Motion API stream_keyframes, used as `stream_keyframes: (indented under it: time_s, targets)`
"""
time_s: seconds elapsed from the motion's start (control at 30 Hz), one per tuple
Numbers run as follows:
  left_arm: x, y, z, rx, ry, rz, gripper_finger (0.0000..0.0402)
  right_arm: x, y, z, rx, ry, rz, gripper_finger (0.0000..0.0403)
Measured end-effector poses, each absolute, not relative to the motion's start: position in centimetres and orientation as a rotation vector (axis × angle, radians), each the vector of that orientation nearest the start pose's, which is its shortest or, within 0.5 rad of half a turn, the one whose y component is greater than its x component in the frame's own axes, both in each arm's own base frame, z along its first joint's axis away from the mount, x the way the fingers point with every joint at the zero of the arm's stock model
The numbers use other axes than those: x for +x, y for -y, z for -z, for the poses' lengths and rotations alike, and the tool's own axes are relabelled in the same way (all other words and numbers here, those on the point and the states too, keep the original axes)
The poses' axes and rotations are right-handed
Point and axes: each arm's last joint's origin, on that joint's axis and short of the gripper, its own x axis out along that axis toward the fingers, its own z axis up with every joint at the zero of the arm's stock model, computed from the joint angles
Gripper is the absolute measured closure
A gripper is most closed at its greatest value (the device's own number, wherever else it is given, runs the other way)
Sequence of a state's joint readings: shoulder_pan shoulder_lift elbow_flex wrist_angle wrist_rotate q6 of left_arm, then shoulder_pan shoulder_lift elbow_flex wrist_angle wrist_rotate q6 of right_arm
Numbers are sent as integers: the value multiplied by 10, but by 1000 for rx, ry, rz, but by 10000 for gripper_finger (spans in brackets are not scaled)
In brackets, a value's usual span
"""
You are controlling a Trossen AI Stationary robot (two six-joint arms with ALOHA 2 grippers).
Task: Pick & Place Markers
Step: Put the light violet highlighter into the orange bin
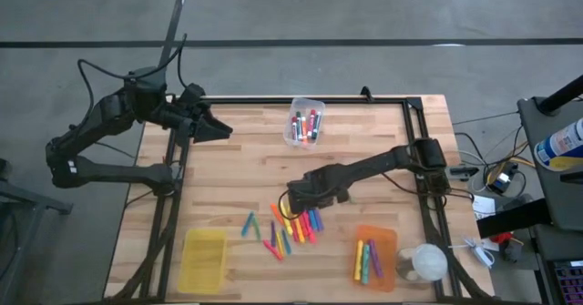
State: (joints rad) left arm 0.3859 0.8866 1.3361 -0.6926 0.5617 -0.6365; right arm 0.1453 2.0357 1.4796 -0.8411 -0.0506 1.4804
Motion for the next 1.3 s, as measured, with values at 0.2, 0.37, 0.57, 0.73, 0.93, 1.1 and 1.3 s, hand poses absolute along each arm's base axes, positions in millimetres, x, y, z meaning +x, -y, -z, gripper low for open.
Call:
stream_keyframes:
  time_s: [0.2,0.37,0.57,0.73,0.93,1.1,1.3]
  targets:
    - [132,-37,-447,-742,-263,102,230,392,-63,-153,1128,-1262,884,301]
    - [132,-37,-447,-741,-263,101,230,393,-65,-141,1102,-1307,879,312]
    - [132,-37,-447,-741,-263,101,230,393,-65,-141,1095,-1316,868,336]
    - [132,-37,-447,-741,-263,101,230,391,-65,-164,1095,-1321,859,341]
    - [132,-37,-447,-741,-264,101,230,381,-77,-214,1099,-1287,853,340]
    - [132,-37,-447,-742,-265,101,230,357,-100,-246,1120,-1251,926,340]
    - [132,-37,-447,-741,-265,101,230,320,-147,-262,1160,-1235,1058,340]
